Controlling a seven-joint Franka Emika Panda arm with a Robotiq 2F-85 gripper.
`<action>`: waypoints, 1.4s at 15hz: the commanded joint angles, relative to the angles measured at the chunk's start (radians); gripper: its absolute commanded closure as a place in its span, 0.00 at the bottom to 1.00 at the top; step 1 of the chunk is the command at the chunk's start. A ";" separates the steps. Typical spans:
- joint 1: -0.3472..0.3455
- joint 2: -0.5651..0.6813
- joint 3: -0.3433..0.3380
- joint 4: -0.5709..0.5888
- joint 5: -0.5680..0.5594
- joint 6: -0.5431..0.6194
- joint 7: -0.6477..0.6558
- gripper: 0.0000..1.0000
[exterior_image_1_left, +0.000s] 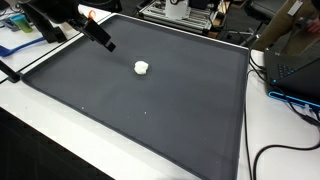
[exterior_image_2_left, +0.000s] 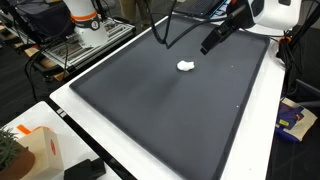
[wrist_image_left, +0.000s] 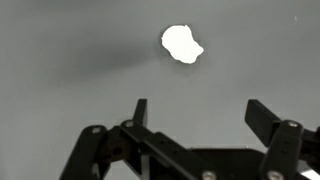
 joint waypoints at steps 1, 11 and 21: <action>0.000 0.000 0.000 0.003 0.000 0.000 0.000 0.00; -0.019 -0.106 0.001 -0.229 0.019 0.137 -0.031 0.00; -0.092 -0.359 0.007 -0.639 0.086 0.362 -0.169 0.00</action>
